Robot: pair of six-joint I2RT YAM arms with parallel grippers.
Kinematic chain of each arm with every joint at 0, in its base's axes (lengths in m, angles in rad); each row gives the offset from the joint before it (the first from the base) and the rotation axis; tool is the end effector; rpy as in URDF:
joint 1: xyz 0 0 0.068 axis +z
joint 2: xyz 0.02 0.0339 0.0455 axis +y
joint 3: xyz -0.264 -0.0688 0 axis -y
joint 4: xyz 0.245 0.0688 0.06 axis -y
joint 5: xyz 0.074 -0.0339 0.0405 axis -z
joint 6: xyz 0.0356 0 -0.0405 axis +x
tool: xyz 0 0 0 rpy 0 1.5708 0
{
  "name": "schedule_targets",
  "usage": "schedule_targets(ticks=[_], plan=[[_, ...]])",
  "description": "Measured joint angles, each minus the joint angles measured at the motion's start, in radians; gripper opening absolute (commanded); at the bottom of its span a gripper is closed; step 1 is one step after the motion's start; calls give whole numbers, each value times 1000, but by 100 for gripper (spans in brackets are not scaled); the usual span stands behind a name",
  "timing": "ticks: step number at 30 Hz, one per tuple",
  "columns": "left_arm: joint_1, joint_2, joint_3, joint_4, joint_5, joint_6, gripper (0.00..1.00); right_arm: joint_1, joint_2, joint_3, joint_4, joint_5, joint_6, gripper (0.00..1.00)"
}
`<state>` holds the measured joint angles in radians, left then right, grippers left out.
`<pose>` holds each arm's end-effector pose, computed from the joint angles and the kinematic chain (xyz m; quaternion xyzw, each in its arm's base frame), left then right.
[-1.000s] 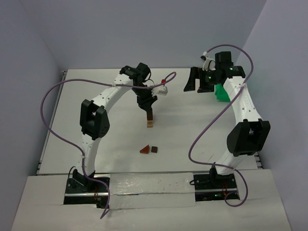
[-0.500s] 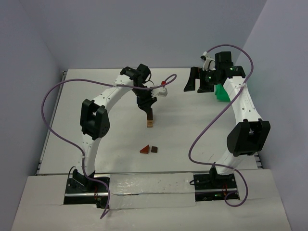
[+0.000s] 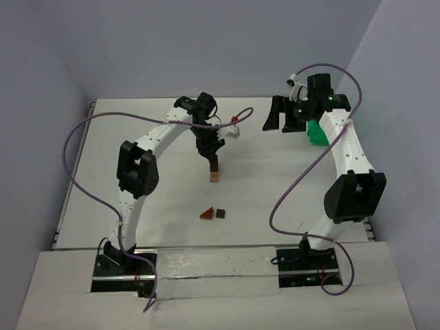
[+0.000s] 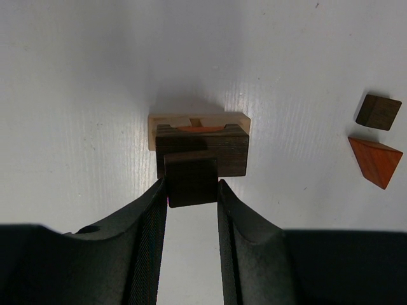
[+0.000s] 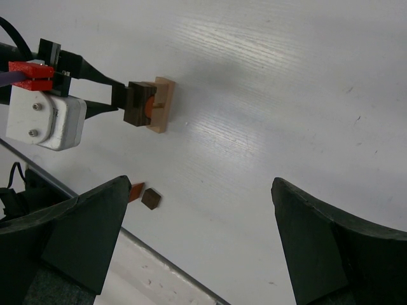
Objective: Build the wood block tower
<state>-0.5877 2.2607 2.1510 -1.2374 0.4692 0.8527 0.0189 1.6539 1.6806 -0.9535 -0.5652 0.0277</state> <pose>0.3752 -0.2693 0.2468 0.6570 0.7094 -0.2146 0.1381 0.3473 0.0256 0.3599 -0.0842 0.9114 0.2715 0.2977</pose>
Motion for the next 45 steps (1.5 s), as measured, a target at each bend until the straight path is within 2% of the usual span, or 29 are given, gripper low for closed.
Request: schedule_targets(ticks=[20,45], plan=[[-8,14,19,12,-4,16,11,0,0,-1,0,-4,0,100],[-15,18,23,13,-14,23,14,0,0,-5,1,-12,0,100]])
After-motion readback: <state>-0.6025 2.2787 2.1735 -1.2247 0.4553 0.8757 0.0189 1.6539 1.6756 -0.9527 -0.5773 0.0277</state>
